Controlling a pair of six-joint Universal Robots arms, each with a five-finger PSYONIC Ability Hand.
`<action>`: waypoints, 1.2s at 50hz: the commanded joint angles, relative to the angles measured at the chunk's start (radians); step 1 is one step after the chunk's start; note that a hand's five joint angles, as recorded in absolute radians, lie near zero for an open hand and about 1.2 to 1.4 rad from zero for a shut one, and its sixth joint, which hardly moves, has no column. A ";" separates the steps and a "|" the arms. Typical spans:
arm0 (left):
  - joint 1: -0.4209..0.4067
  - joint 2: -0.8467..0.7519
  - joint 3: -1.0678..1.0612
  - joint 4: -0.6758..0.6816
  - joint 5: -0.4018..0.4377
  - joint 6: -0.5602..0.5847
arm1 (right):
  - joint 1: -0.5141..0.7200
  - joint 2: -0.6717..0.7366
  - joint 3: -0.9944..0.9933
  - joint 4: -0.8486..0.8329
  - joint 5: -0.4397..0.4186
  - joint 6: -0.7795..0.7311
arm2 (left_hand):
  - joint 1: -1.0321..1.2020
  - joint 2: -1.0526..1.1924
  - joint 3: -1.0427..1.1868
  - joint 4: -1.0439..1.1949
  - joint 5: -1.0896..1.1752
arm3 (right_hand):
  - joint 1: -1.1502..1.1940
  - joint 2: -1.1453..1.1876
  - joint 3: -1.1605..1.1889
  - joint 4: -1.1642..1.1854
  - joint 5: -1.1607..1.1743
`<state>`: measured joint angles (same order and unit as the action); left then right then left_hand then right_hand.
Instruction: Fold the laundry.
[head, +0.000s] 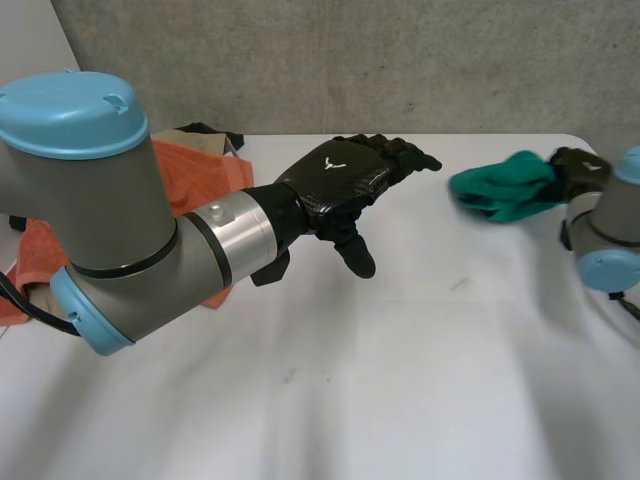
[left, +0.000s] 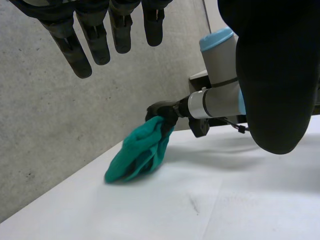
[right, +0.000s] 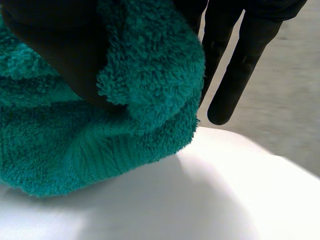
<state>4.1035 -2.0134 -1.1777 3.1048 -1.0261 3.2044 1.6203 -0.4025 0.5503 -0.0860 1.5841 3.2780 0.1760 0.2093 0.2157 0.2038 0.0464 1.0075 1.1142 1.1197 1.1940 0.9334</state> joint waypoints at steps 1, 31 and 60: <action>-0.008 0.002 -0.008 0.000 -0.002 -0.001 | -0.140 0.149 -0.282 0.097 -0.009 -0.009 | 0.037 0.004 -0.002 0.010 -0.007 | 0.389 0.282 0.277 0.202 0.288; 0.003 0.057 0.006 0.029 -0.162 0.003 | -0.192 -0.294 0.251 -0.136 -0.079 -0.483 | 0.038 0.004 -0.002 0.010 -0.007 | -0.833 -0.940 -0.945 -1.019 -0.933; 0.574 -0.380 0.173 0.333 -0.272 0.324 | 0.016 -0.777 1.194 -0.253 -0.435 -0.922 | 1.045 1.012 1.006 1.018 1.000 | -0.833 -0.940 -0.945 -1.019 -0.933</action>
<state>4.6865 -2.3522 -1.0107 3.3903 -1.3011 3.5269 1.6388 -1.1893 1.7217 -0.3372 1.1459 2.3702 0.5176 0.4739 0.4726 0.4744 0.3008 0.2290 0.2177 0.2149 0.2158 0.0477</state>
